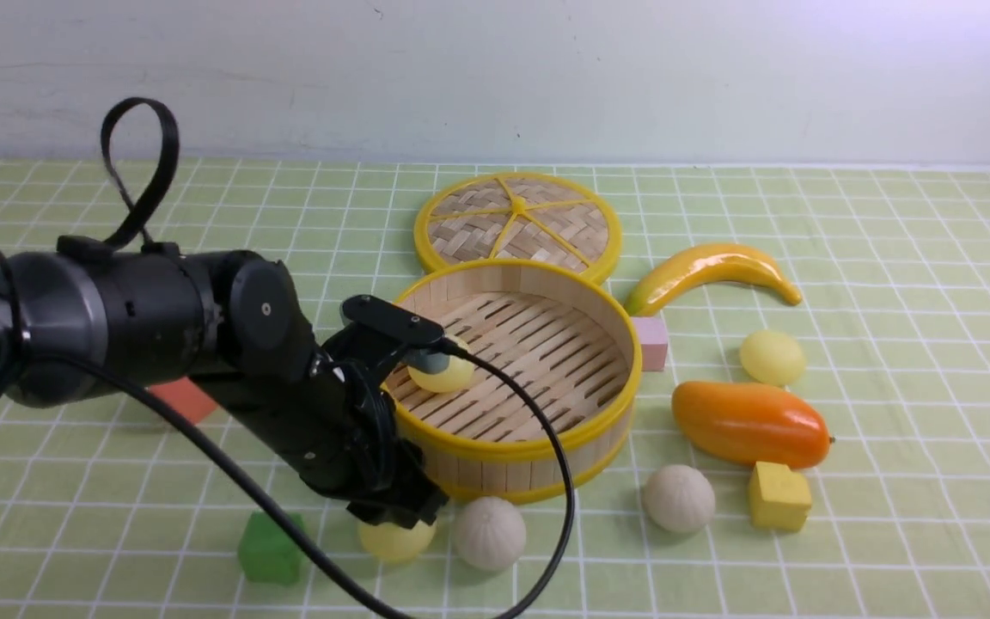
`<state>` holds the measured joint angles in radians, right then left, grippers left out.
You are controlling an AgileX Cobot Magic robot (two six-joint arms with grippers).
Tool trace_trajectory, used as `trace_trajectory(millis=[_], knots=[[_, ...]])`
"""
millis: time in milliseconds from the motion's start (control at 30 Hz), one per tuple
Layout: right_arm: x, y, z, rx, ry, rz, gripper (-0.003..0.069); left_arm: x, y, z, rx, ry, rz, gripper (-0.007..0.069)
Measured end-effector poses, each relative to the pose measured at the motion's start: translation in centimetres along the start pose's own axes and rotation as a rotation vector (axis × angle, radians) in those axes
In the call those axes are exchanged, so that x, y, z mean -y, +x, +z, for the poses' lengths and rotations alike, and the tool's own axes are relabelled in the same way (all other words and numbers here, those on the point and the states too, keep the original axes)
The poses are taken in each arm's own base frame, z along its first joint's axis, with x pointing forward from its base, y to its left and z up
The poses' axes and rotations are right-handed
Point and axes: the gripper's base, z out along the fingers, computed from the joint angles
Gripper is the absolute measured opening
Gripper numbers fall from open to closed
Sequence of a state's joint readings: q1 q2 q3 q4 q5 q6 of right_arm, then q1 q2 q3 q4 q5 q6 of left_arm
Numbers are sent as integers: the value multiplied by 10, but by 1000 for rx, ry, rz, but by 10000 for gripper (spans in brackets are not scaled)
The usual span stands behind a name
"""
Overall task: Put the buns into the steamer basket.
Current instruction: Use the left arm to grab a steamed stuffed bun
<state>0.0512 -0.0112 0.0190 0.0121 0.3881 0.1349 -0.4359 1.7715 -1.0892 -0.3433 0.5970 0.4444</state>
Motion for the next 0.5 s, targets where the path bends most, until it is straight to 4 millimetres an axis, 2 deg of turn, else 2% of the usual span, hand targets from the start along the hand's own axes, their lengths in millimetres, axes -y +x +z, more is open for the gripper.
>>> trace_trajectory(millis=[167,267,400,500], knots=[[0,0,0,0,0,0,241,-2,0,7,2,-7,-3,125],[0,0,0,0,0,0,241,-2,0,7,3,-8,-3,1],[0,0,0,0,0,0,241,-1,-3,4,-2,-2,2,-13],[0,0,0,0,0,0,241,1,-5,-6,-14,13,-12,-13]])
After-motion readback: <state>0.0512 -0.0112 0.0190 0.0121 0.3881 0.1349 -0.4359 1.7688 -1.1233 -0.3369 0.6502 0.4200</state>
